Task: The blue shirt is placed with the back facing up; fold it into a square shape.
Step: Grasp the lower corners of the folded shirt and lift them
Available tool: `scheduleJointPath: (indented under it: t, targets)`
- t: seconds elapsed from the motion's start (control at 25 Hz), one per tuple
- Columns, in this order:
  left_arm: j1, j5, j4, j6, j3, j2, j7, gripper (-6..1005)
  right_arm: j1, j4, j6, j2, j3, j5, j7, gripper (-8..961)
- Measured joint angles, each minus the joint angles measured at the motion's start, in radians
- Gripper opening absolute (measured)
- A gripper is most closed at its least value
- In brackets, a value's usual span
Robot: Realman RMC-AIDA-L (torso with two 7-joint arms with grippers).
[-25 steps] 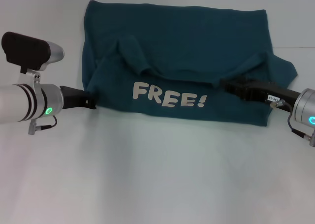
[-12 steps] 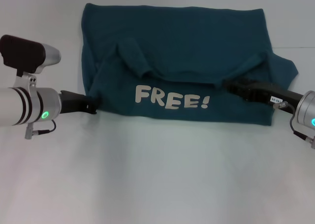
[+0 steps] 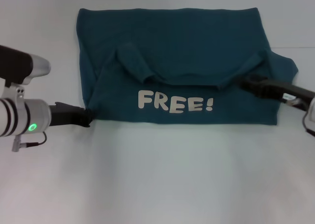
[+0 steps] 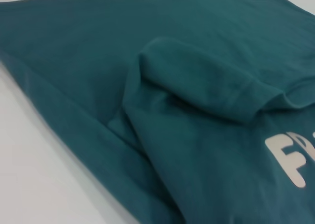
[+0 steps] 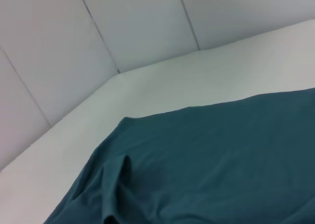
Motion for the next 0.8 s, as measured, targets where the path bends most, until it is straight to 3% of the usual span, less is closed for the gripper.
scheduleJointPath:
  t: [0.16,0.32,0.44,0.56,0.8]
  targets:
    - [0.020,0.002,0.028,0.029,0.002,0.000,0.003,48,-0.030,-0.180,-0.013,-0.018,-0.010,-0.198,0.281,640]
    - [0.022,0.003,0.035,0.045,0.002,-0.001,0.016,48,-0.053,-0.478,-0.074,0.008,-0.022,-0.612,0.700,640]
    - [0.021,0.003,0.038,0.049,0.002,-0.001,0.027,47,-0.053,-0.610,-0.180,0.013,-0.029,-0.831,0.918,640]
    - [0.020,0.003,0.044,0.056,0.002,-0.002,0.041,46,-0.063,-0.678,-0.266,0.013,-0.018,-0.891,0.978,641]
    - [0.040,-0.004,0.111,0.079,-0.006,-0.007,0.034,45,-0.098,-0.702,-0.282,0.014,-0.013,-0.818,0.943,641]
